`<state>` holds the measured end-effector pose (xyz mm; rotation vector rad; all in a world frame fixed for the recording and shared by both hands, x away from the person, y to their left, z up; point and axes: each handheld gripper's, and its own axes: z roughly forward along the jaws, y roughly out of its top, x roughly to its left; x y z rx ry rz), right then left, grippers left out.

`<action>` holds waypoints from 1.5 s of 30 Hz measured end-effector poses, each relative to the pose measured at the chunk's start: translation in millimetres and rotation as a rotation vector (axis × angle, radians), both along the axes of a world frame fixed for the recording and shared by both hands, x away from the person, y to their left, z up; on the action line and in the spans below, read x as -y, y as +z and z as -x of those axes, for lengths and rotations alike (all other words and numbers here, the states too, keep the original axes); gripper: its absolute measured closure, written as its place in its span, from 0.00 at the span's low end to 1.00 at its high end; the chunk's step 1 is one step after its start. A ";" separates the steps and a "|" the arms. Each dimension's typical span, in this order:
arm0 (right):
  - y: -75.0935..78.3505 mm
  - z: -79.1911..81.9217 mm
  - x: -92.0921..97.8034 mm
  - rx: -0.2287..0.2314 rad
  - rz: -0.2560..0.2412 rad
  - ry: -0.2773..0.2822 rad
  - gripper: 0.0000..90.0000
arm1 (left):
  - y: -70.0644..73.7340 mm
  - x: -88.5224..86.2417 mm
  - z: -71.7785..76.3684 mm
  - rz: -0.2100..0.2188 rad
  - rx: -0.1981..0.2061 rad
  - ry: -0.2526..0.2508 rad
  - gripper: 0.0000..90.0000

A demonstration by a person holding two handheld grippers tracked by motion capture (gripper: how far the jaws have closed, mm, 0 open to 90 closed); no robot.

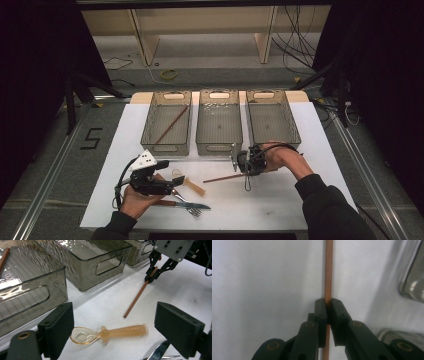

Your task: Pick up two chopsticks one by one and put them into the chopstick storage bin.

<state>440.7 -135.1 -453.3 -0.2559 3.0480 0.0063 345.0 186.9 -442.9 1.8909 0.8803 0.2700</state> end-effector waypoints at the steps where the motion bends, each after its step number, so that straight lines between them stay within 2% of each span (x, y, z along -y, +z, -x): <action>1: 1.3 0.0 1.2 0.001 -0.004 -0.004 0.94 | -0.1 -0.3 -0.2 -0.003 0.001 0.001 0.17; 9: 15.8 3.2 8.5 0.032 -0.064 -0.012 0.94 | 0.3 0.6 -0.8 -0.004 -0.004 -0.006 0.17; 14: 26.5 10.8 10.0 0.054 -0.091 -0.018 0.94 | 1.9 2.9 -1.5 -0.009 -0.002 -0.025 0.18; 22: 42.6 19.1 8.2 0.076 -0.146 -0.002 0.94 | 7.0 10.1 -4.2 -0.020 -0.004 -0.045 0.18; 25: 46.0 23.1 5.8 0.079 -0.135 0.005 0.94 | 10.1 11.9 -6.6 -0.028 -0.011 -0.060 0.18; 28: 48.3 26.1 3.1 0.087 -0.146 0.016 0.94 | 12.7 15.6 -10.5 -0.037 -0.014 -0.075 0.18; 32: 50.5 28.3 -0.9 0.094 -0.155 0.027 0.94 | 17.0 25.6 -16.5 -0.070 -0.025 -0.117 0.19; 36: 50.8 30.7 -4.1 0.100 -0.153 0.029 0.94 | 19.1 40.1 -19.0 -0.121 -0.038 -0.168 0.21; 40: 51.4 33.0 -6.6 0.111 -0.151 0.046 0.94 | 19.3 51.8 -21.2 -0.140 -0.052 -0.217 0.24; 41: 51.7 34.4 -7.3 0.112 -0.155 0.035 0.94 | 19.2 54.7 -21.8 -0.149 -0.055 -0.224 0.25; 45: 53.1 36.8 -9.0 0.122 -0.158 0.051 0.94 | 20.9 66.4 -25.2 -0.196 -0.063 -0.262 0.29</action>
